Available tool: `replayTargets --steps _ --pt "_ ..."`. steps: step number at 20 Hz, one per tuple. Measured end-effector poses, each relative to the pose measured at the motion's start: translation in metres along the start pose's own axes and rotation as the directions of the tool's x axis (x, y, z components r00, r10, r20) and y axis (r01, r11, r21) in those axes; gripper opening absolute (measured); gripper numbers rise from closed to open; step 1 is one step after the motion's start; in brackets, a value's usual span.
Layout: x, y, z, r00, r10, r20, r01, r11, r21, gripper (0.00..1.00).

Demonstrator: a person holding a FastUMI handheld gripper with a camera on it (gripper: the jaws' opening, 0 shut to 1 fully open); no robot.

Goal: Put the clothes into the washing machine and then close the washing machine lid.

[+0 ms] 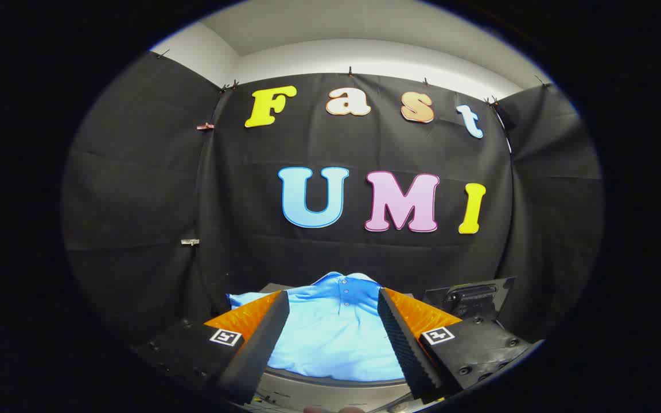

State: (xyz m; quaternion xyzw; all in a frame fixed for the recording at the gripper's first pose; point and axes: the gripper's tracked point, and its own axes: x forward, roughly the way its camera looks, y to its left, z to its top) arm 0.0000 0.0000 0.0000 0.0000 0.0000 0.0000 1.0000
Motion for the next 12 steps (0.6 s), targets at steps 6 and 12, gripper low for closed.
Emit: replayTargets --steps 6,12 --pt "0.001 0.008 0.014 0.999 0.002 0.048 0.0 0.999 -0.041 0.98" --pt "0.006 0.012 0.011 0.999 -0.006 0.04 0.008 0.999 -0.048 0.98"
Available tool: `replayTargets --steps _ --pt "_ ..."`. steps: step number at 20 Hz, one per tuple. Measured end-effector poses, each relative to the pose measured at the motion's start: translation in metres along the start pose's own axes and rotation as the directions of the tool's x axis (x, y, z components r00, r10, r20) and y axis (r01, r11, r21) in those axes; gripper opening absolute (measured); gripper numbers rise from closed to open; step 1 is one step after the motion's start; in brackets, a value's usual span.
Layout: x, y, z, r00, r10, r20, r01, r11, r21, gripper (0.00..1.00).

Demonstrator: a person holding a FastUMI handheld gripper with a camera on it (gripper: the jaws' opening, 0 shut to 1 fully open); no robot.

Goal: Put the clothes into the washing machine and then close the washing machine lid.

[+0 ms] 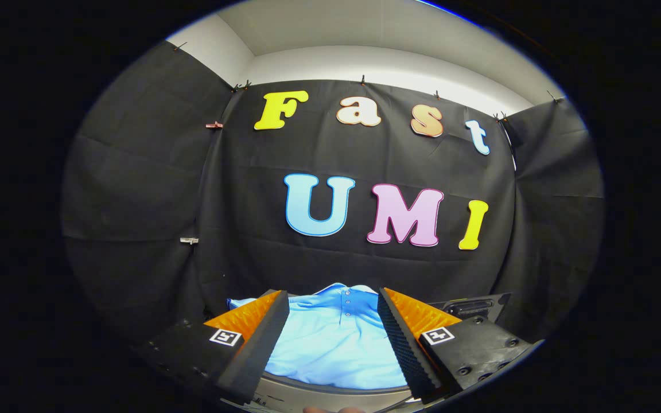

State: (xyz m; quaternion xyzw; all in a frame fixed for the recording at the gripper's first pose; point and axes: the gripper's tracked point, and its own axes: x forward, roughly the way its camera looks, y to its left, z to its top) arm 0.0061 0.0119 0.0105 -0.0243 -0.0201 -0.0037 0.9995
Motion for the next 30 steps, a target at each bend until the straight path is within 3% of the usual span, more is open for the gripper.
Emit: replayTargets --steps 22,30 --pt "0.018 -0.012 -0.01 0.997 -0.058 -0.046 0.058 0.998 -0.003 0.98" --pt "0.065 -0.003 -0.05 0.977 -0.003 -0.214 0.002 1.0 -0.004 0.98"
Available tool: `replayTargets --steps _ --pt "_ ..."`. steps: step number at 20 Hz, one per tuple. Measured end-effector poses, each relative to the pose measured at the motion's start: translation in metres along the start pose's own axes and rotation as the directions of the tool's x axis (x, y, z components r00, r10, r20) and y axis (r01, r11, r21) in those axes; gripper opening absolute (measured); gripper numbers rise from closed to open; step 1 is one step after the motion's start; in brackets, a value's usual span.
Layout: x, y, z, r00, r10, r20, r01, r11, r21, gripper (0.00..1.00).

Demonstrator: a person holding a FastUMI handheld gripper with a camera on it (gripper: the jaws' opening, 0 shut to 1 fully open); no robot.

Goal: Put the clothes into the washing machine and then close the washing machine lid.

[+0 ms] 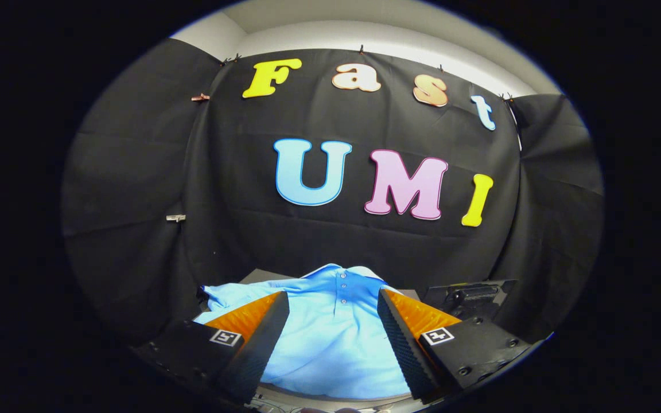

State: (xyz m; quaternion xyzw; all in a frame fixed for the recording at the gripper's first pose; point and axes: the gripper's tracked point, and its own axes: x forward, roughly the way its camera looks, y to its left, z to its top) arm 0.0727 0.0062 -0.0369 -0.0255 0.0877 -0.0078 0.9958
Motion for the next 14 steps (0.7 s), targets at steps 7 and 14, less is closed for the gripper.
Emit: replayTargets --steps 7,14 --pt "0.055 -0.013 -0.029 0.985 -0.012 -0.174 0.014 1.0 0.007 0.98" --pt "0.093 -0.029 -0.057 0.943 -0.025 -0.333 0.033 0.999 0.017 0.98"
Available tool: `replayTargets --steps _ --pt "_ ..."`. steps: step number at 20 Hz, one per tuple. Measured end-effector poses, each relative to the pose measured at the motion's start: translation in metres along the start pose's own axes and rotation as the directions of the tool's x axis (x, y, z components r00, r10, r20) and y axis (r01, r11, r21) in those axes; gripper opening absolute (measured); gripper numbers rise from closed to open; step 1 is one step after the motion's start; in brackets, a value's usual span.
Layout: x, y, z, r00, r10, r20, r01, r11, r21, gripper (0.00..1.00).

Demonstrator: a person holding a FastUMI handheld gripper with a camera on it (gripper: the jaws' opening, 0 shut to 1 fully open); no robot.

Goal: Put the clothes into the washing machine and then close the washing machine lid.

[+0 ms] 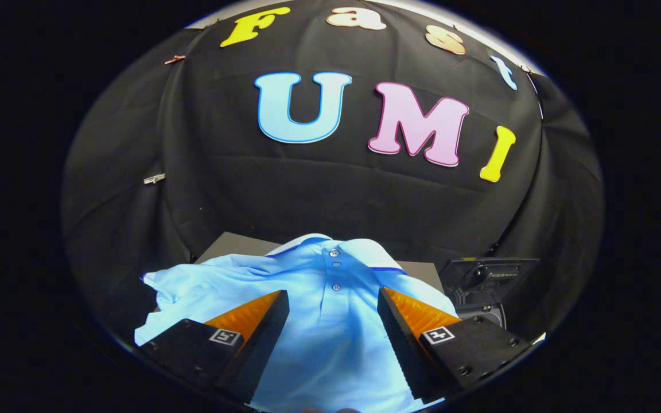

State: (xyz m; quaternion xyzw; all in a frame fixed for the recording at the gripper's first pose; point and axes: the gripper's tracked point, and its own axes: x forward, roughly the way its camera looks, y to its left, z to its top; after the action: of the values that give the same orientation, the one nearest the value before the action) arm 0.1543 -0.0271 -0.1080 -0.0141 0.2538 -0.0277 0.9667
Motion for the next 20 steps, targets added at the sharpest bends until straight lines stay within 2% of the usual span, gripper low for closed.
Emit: replayTargets --steps 2,4,5,6,7,10,16,19,20 --pt "0.008 -0.001 -0.018 0.998 -0.004 -0.066 0.004 1.0 0.0 0.98" --pt "0.035 -0.006 -0.032 0.989 -0.007 -0.148 0.005 1.0 -0.014 0.98" --pt "0.029 -0.001 -0.05 0.972 0.046 -0.229 -0.05 0.999 -0.012 0.98" --pt "0.03 0.005 -0.044 0.98 0.069 -0.187 -0.062 0.997 0.042 0.98" --pt "0.033 0.001 -0.047 0.973 0.072 -0.219 -0.057 0.996 0.075 0.98" --pt "0.035 -0.001 -0.045 0.974 0.076 -0.215 -0.071 0.997 0.032 0.96" --pt "0.031 -0.001 -0.045 0.972 0.084 -0.22 -0.075 0.996 0.047 0.96" --pt "0.033 0.002 -0.047 0.969 0.09 -0.231 -0.081 0.996 0.048 0.9" --pt "0.03 0.002 -0.048 0.966 0.092 -0.243 -0.084 0.996 0.042 0.79"
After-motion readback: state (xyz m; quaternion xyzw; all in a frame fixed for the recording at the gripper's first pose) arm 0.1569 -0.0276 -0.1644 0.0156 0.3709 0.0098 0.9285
